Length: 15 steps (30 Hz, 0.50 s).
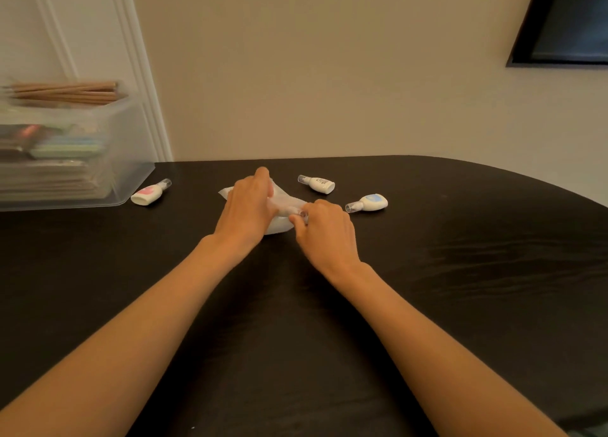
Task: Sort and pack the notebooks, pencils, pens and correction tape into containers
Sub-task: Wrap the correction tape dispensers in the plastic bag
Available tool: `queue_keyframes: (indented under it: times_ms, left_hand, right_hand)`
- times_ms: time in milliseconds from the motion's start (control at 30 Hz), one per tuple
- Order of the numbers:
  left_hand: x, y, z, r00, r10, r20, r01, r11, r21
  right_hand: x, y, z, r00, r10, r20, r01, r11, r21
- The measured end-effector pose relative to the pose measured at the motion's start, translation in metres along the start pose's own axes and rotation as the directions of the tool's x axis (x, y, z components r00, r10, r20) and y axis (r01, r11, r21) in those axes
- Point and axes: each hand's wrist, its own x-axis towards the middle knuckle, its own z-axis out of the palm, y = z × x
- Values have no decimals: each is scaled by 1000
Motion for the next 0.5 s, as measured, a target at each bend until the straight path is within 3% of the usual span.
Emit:
queue_keyframes:
  times_ms: [267, 400, 500]
  left_hand:
    - [-1, -14, 8, 970, -220, 107, 201, 965, 166]
    - [11, -35, 4, 987, -157, 42, 140, 953, 270]
    - [13, -25, 1, 998, -58, -37, 65, 971, 230]
  right_hand:
    - [-8, 4, 5, 989, -74, 130, 80, 996, -47]
    - [10, -7, 17, 996, -59, 68, 56, 998, 39]
    - [17, -11, 17, 995, -47, -84, 54, 996, 74]
